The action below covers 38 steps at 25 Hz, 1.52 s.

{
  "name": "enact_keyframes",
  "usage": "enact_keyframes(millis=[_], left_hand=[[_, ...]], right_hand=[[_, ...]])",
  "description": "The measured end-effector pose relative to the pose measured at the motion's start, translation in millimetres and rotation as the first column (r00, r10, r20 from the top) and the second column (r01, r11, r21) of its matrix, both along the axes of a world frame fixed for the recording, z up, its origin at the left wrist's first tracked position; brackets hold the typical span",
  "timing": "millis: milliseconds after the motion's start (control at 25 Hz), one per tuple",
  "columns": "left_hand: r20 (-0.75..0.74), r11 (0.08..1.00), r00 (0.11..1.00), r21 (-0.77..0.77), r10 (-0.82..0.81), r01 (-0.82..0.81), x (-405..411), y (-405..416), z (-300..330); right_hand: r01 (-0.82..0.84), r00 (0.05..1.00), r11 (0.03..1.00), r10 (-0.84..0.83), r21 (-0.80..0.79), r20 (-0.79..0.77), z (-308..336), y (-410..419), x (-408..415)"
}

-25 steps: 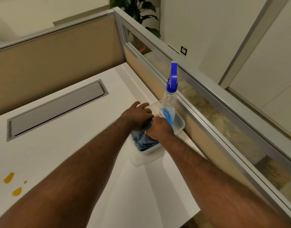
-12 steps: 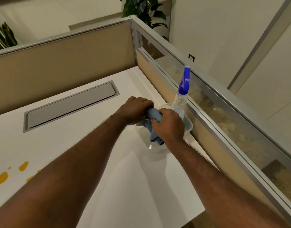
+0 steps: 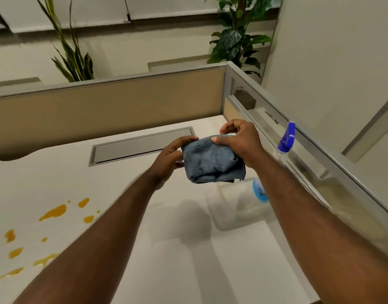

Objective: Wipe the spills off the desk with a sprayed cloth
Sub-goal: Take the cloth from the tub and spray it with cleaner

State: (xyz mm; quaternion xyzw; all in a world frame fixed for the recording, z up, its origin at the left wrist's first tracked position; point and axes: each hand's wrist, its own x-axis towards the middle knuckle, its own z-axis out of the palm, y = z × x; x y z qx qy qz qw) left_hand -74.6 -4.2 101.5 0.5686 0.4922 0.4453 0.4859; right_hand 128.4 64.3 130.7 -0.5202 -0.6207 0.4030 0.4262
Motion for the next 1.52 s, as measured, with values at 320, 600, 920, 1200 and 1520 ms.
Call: enact_keyframes(millis=[320,600,920,1200,1520], left_hand=[[-0.169,0.993,0.983,0.111,0.066,-0.048,-40.7,-32.7,4.7],[0.122,0.938,0.93,-0.044,0.348,-0.345,-44.2,-36.6,4.4],[0.39,0.869,0.778,-0.269,0.492,-0.415,-41.1,-25.0,-6.9],[0.396,0.852,0.757,-0.306,0.519,-0.424,-40.1,-18.9,-7.1],[0.418,0.849,0.74,-0.261,0.528,-0.459,-44.8,-10.8,-2.7]], right_hand=[[-0.239,0.964,0.884,0.167,-0.402,-0.206,5.3,-9.7,-37.6],[-0.039,0.966,0.948,-0.044,-0.315,-0.253,-15.8,-24.5,-45.3],[0.724,0.67,0.58,-0.721,0.374,-0.178,-76.0,-40.6,28.6],[0.612,0.79,0.752,-0.57,0.243,-0.226,-59.3,8.5,63.0],[0.488,0.867,0.856,-0.451,0.171,-0.212,-86.3,27.1,85.2]])
